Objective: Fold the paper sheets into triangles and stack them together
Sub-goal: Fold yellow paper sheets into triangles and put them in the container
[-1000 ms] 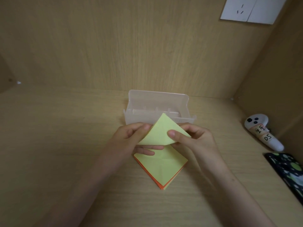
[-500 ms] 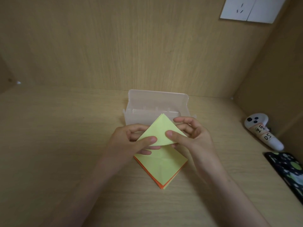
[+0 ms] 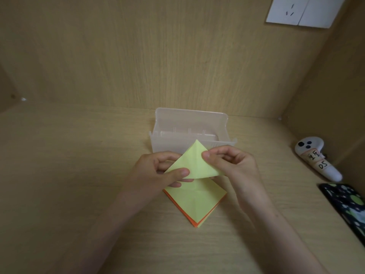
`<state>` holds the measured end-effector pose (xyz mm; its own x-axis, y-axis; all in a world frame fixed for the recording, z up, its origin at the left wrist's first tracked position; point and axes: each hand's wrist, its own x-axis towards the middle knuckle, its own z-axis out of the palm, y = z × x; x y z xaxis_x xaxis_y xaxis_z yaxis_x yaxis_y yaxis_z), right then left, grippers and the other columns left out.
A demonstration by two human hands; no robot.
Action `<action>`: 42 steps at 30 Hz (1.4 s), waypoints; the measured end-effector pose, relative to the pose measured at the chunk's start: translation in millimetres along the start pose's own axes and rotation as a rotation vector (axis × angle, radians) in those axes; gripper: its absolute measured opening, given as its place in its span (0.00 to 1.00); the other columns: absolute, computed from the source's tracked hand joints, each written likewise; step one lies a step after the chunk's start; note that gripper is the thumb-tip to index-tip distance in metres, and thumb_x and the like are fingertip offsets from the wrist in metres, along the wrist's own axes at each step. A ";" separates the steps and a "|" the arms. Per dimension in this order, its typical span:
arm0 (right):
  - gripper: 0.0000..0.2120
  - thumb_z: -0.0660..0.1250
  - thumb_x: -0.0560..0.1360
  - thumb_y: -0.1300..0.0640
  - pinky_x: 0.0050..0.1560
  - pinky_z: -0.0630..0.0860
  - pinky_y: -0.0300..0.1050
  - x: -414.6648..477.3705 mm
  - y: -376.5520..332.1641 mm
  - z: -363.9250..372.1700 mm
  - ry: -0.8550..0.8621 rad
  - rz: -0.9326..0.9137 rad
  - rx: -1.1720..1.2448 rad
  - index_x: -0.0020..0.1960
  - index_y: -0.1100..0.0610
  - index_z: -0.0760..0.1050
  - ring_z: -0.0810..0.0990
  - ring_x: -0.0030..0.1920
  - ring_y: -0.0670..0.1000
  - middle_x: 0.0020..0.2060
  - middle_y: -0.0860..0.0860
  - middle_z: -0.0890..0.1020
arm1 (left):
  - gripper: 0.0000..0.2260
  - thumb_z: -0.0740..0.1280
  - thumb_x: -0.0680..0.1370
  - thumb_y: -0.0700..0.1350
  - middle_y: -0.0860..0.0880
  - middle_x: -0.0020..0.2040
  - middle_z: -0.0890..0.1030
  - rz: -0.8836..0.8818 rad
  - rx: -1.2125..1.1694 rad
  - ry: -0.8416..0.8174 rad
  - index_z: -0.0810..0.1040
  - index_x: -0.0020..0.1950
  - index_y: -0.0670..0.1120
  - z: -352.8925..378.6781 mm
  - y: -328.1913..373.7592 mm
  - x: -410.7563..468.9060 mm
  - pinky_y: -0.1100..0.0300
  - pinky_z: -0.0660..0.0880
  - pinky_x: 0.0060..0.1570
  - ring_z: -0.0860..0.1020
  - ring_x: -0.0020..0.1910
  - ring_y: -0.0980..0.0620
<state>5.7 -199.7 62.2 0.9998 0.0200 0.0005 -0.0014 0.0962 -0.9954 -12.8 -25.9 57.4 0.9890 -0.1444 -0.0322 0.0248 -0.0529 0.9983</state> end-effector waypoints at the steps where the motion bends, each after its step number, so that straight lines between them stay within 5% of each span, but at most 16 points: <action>1: 0.03 0.73 0.68 0.64 0.31 0.73 0.40 -0.2 -0.5 0.2 -0.003 -0.002 0.000 0.39 0.61 0.79 0.77 0.32 0.48 0.31 0.52 0.82 | 0.08 0.72 0.70 0.37 0.50 0.41 0.86 -0.004 0.012 0.007 0.81 0.48 0.46 0.1 0.7 -0.1 0.63 0.80 0.40 0.84 0.41 0.53; 7: 0.04 0.73 0.68 0.63 0.29 0.73 0.37 -3.6 -2.4 2.4 -0.022 -0.032 -0.018 0.41 0.63 0.79 0.77 0.31 0.47 0.31 0.53 0.81 | 0.12 0.74 0.63 0.52 0.53 0.39 0.86 0.000 -0.003 0.125 0.83 0.45 0.51 5.6 13.8 1.8 0.68 0.76 0.36 0.83 0.39 0.58; 13: 0.04 0.73 0.67 0.63 0.33 0.74 0.39 -5.7 -3.3 5.2 -0.043 -0.063 -0.033 0.40 0.62 0.80 0.77 0.34 0.49 0.33 0.54 0.81 | 0.03 0.75 0.69 0.44 0.52 0.35 0.85 0.040 0.012 0.238 0.84 0.41 0.48 13.2 19.2 8.1 0.71 0.74 0.33 0.82 0.33 0.60; 25: 0.03 0.72 0.68 0.64 0.33 0.75 0.36 -7.6 -6.0 3.6 -0.060 -0.049 0.009 0.41 0.62 0.80 0.79 0.32 0.45 0.31 0.50 0.82 | 0.03 0.76 0.67 0.43 0.51 0.33 0.84 0.019 -0.054 0.283 0.83 0.36 0.48 16.1 17.8 7.6 0.70 0.73 0.30 0.81 0.31 0.60; 30: 0.16 0.77 0.63 0.54 0.31 0.74 0.38 -7.2 -4.3 2.4 -0.088 -0.004 -0.026 0.45 0.62 0.80 0.77 0.33 0.47 0.34 0.51 0.81 | 0.03 0.75 0.68 0.43 0.51 0.33 0.85 0.042 -0.109 0.385 0.82 0.38 0.47 19.0 22.3 7.5 0.70 0.74 0.29 0.81 0.31 0.60; 38: 0.21 0.75 0.59 0.54 0.29 0.71 0.38 -8.0 0.5 6.9 -0.124 0.041 -0.012 0.47 0.66 0.80 0.77 0.33 0.47 0.35 0.52 0.82 | 0.06 0.74 0.69 0.45 0.51 0.37 0.85 0.037 -0.248 0.500 0.83 0.43 0.45 20.7 23.0 7.4 0.67 0.76 0.33 0.82 0.34 0.58; 42: 0.10 0.75 0.65 0.59 0.30 0.70 0.38 -8.8 4.8 11.8 -0.126 0.026 -0.055 0.42 0.65 0.82 0.76 0.31 0.47 0.35 0.55 0.83 | 0.08 0.73 0.71 0.45 0.50 0.38 0.85 0.038 -0.322 0.483 0.83 0.46 0.42 22.6 21.2 6.3 0.66 0.76 0.34 0.82 0.35 0.57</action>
<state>-3.4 -187.7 58.6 0.9890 0.1467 -0.0166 -0.0226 0.0392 -0.9990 -9.3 -50.3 77.3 0.9427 0.3306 -0.0453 -0.0439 0.2575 0.9653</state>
